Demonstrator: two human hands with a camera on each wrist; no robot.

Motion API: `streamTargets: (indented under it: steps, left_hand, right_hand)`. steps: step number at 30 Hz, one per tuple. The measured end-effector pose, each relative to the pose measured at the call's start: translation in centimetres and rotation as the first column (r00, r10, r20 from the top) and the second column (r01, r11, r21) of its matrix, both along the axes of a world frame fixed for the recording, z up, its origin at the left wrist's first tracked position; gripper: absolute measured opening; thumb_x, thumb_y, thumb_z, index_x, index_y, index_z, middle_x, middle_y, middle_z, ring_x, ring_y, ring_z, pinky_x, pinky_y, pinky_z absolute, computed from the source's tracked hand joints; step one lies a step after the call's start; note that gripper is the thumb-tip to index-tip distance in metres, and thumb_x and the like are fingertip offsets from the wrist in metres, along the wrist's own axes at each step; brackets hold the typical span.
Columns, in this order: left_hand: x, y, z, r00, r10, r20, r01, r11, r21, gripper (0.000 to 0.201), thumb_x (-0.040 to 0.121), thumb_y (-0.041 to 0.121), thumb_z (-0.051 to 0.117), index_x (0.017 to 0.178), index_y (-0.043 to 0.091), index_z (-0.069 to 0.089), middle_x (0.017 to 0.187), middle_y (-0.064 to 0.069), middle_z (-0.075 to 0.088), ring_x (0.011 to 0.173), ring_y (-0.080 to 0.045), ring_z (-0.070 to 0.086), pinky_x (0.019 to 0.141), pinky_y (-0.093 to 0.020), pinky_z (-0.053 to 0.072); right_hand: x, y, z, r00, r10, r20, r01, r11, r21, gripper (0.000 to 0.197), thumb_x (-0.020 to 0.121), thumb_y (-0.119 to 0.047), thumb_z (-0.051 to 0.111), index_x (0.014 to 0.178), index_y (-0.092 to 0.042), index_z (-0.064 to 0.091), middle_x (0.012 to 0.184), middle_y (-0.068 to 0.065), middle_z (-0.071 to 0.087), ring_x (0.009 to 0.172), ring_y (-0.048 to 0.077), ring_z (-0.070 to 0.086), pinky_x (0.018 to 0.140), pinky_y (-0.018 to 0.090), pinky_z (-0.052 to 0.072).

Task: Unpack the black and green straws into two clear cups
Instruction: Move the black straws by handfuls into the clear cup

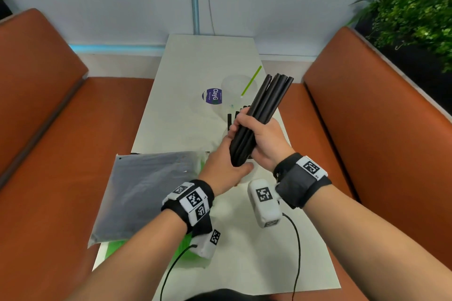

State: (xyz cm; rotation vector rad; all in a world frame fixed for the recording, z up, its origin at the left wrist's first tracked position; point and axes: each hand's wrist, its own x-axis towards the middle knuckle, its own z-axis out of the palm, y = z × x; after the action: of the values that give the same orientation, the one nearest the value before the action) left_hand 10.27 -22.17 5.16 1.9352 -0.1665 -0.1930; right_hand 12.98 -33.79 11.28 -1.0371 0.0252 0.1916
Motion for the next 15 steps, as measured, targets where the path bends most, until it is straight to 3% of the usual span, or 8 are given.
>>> streamTargets:
  steps: [2, 4, 7, 9, 11, 13, 14, 15]
  left_hand:
    - [0.1, 0.6, -0.1, 1.000, 0.004, -0.006, -0.004, 0.997, 0.082, 0.031, 0.066, 0.035, 0.064, 0.089, 0.048, 0.049, 0.078, 0.008, 0.062, 0.050, -0.003, 0.059, 0.041, -0.022, 0.047]
    - [0.0, 1.6, -0.3, 0.999, -0.036, -0.028, 0.040, 0.985, 0.170, 0.026, 0.064, 0.033, 0.061, 0.083, 0.047, 0.049, 0.071, 0.007, 0.058, 0.049, -0.003, 0.054, 0.039, -0.017, 0.042]
    - [-0.1, 2.6, -0.5, 0.992, -0.087, -0.092, 0.104, 0.973, 0.208, 0.027, 0.065, 0.032, 0.061, 0.086, 0.047, 0.052, 0.073, 0.002, 0.059, 0.051, -0.012, 0.054, 0.040, -0.021, 0.044]
    - [-0.3, 3.0, -0.3, 0.988, -0.097, -0.116, 0.110, 0.987, 0.114, 0.033, 0.068, 0.035, 0.069, 0.096, 0.047, 0.055, 0.079, 0.002, 0.063, 0.051, -0.011, 0.057, 0.043, -0.024, 0.048]
    - [-0.5, 3.3, 0.0, 0.993, -0.044, -0.113, 0.037, 0.997, -0.064, 0.052, 0.069, 0.049, 0.073, 0.117, 0.042, 0.057, 0.089, 0.004, 0.070, 0.064, -0.011, 0.067, 0.058, -0.028, 0.055]
    - [-0.2, 3.5, 0.7, 0.980, 0.130, -0.148, -0.167, 0.946, -0.277, 0.066, 0.076, 0.061, 0.065, 0.134, 0.034, 0.053, 0.109, 0.000, 0.070, 0.094, -0.014, 0.069, 0.083, -0.029, 0.054]
    - [0.0, 3.7, 1.0, 0.949, 0.222, -0.222, -0.298, 0.860, -0.414, 0.066, 0.083, 0.063, 0.059, 0.140, 0.031, 0.050, 0.121, -0.003, 0.066, 0.105, -0.018, 0.066, 0.093, -0.034, 0.052]
    - [0.4, 3.8, 1.3, 0.903, 0.281, -0.325, -0.422, 0.722, -0.549, 0.064, 0.089, 0.061, 0.053, 0.143, 0.029, 0.047, 0.131, -0.006, 0.060, 0.112, -0.023, 0.064, 0.100, -0.040, 0.049]
  right_hand:
    - [0.1, -0.1, 0.1, 0.999, -0.016, -0.041, 0.018, 0.999, 0.048, 0.012, 0.089, 0.001, 0.062, 0.098, -0.005, 0.057, 0.075, 0.012, 0.058, 0.071, 0.025, 0.061, 0.085, 0.045, 0.053]
    - [0.7, -0.9, 0.3, 0.992, -0.079, -0.100, 0.091, 0.988, 0.125, 0.008, 0.087, -0.003, 0.066, 0.092, -0.006, 0.061, 0.074, 0.010, 0.060, 0.068, 0.025, 0.062, 0.084, 0.045, 0.055]
    - [1.5, -2.3, 0.3, 0.966, -0.187, -0.179, 0.220, 0.958, 0.183, 0.007, 0.085, -0.009, 0.071, 0.086, -0.005, 0.065, 0.071, 0.008, 0.062, 0.067, 0.022, 0.064, 0.077, 0.042, 0.057]
    - [1.8, -2.7, 0.1, 0.957, -0.215, -0.193, 0.253, 0.948, 0.195, 0.007, 0.085, -0.008, 0.071, 0.084, -0.004, 0.065, 0.070, 0.008, 0.061, 0.065, 0.022, 0.064, 0.074, 0.039, 0.057]
    - [1.9, -2.7, -0.1, 0.946, -0.250, -0.205, 0.292, 0.932, 0.213, 0.007, 0.087, -0.007, 0.068, 0.084, -0.003, 0.062, 0.070, 0.008, 0.059, 0.064, 0.021, 0.063, 0.074, 0.039, 0.056]
    - [2.0, -2.8, -0.1, 0.930, -0.296, -0.215, 0.345, 0.906, 0.246, 0.008, 0.088, -0.006, 0.065, 0.085, -0.003, 0.059, 0.070, 0.008, 0.059, 0.066, 0.022, 0.063, 0.076, 0.039, 0.057]
    - [2.1, -3.0, 0.0, 0.924, -0.314, -0.219, 0.367, 0.891, 0.268, 0.007, 0.088, -0.006, 0.064, 0.086, -0.003, 0.058, 0.071, 0.008, 0.059, 0.068, 0.023, 0.064, 0.079, 0.039, 0.057]
    - [2.2, -3.1, 0.0, 0.918, -0.328, -0.222, 0.384, 0.877, 0.290, 0.007, 0.089, -0.006, 0.064, 0.087, -0.003, 0.058, 0.073, 0.008, 0.060, 0.070, 0.023, 0.065, 0.081, 0.039, 0.057]
